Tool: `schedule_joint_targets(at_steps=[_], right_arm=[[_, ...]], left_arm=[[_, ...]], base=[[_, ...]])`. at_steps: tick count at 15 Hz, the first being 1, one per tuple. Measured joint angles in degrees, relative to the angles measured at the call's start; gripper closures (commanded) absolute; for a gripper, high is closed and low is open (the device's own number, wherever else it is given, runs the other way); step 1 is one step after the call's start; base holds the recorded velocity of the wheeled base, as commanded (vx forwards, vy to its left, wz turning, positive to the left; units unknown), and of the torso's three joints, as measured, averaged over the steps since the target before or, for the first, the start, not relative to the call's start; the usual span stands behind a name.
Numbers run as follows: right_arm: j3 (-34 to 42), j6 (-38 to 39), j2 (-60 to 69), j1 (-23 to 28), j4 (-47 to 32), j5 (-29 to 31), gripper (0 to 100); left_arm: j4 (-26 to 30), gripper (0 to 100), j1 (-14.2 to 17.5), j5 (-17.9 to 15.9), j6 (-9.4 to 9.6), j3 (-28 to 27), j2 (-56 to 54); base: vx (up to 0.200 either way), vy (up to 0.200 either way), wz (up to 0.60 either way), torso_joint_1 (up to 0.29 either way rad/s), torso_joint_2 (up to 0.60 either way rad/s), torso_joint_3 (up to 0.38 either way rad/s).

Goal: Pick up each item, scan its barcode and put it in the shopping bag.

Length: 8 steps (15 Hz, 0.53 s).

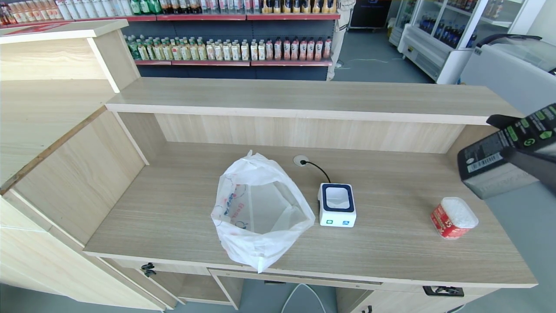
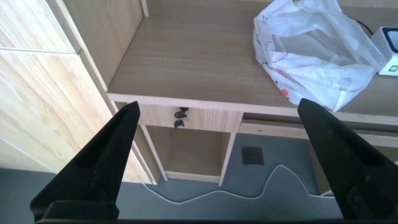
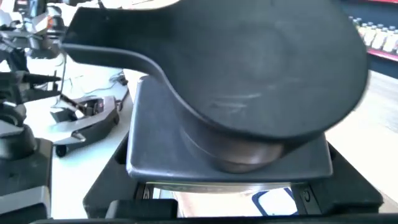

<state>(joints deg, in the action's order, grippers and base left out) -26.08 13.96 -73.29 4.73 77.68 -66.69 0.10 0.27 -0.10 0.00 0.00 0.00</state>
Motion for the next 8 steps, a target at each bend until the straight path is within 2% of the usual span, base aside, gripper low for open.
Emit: schedule_joint_targets(at_steps=[3, 6, 8], right_arm=[[4.1, -6.1, 6.9, 0.0, 0.4, -4.7, 100], [4.8, -13.0, 9.6, -0.1, 1.1, -5.2, 100], [3.3, -13.6, 10.1, -0.2, 2.9, -5.2, 100]], left_arm=[[0.0, 0, 0.0, 0.0, 0.00, 0.0, 0.0], [0.0, 0, -0.1, 0.0, 0.00, 0.0, 0.0], [0.0, 0, 0.0, 0.0, 0.00, 0.0, 0.0]], base=[[0.000, 0.000, 0.00, 0.000, 0.00, 0.000], [0.000, 0.000, 0.00, 0.000, 0.00, 0.000], [0.000, 0.000, 0.00, 0.000, 0.00, 0.000]])
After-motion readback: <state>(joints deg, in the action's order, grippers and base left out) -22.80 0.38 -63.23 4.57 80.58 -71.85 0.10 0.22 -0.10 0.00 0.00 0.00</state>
